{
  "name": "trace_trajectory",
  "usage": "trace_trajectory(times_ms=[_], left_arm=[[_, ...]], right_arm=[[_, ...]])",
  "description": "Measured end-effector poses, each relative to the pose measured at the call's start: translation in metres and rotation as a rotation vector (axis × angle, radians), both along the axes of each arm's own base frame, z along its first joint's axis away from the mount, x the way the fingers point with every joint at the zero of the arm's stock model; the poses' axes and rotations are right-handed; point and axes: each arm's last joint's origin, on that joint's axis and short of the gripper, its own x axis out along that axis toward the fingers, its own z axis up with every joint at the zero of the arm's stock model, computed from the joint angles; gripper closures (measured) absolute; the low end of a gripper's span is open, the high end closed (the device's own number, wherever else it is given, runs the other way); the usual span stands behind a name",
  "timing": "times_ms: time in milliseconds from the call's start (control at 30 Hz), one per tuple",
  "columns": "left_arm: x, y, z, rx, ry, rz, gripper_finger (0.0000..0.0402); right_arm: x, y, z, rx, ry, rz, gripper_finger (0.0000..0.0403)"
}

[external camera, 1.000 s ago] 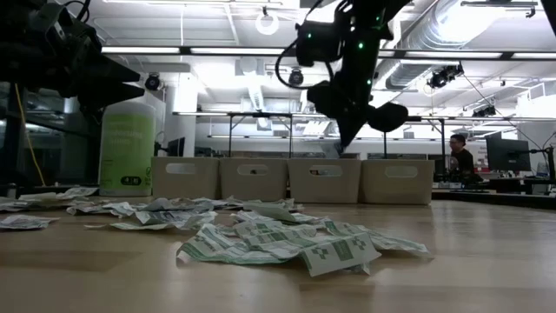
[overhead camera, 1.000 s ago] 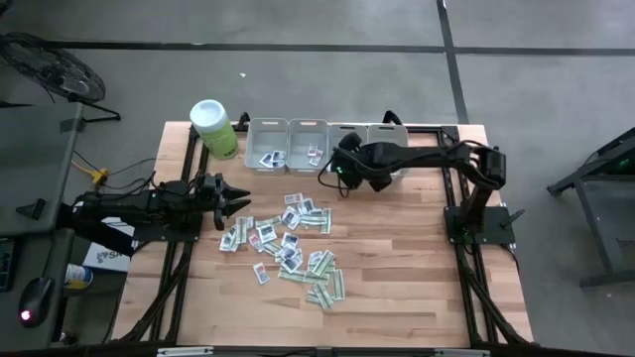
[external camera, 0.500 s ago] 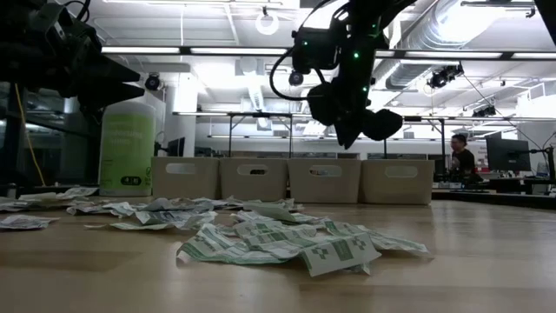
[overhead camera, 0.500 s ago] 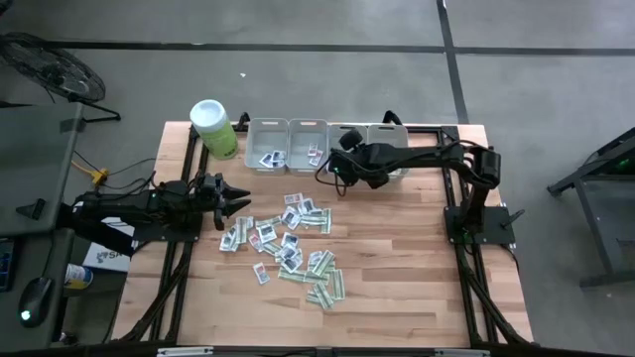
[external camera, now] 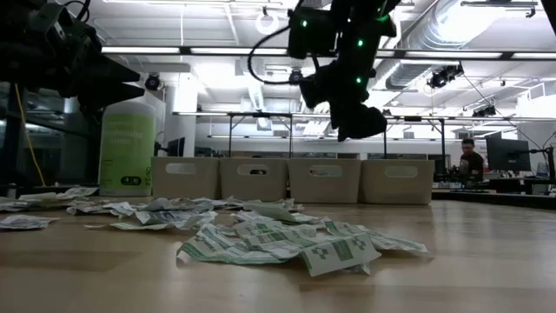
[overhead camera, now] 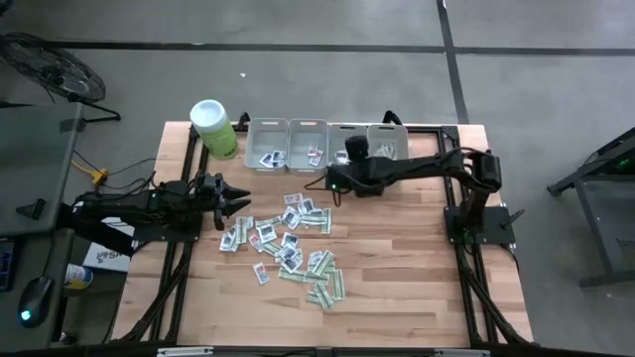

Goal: Pick & Place First Aid Supplies
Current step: Put the bandage into the right gray bin

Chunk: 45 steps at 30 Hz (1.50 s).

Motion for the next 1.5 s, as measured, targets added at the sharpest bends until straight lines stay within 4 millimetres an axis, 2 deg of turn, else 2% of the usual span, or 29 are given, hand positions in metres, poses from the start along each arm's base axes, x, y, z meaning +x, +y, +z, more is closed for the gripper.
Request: trace_trajectory(times_ms=[267,667,800,1200,1500], left_arm=[[0.0,0.0,0.0,0.0,0.0,0.0,0.0252],[0.0,0.0,0.0,0.0,0.0,0.0,0.0252],[0.0,0.0,0.0,0.0,0.0,0.0,0.0252],[0.0,0.0,0.0,0.0,0.0,0.0,0.0252],[0.0,0.0,0.0,0.0,0.0,0.001,0.0252]], right_arm=[[0.004,0.038,0.004,0.019,-0.123,0.019,0.0247],[0.006,0.086,-0.002,0.246,-0.241,0.055,0.0263],[0.01,0.103,-0.011,0.32,-0.22,0.106,0.0261],[0.027,0.155,-0.05,0.342,-0.21,0.284,0.026],[0.032,0.176,-0.078,0.274,-0.162,0.372,0.0244]])
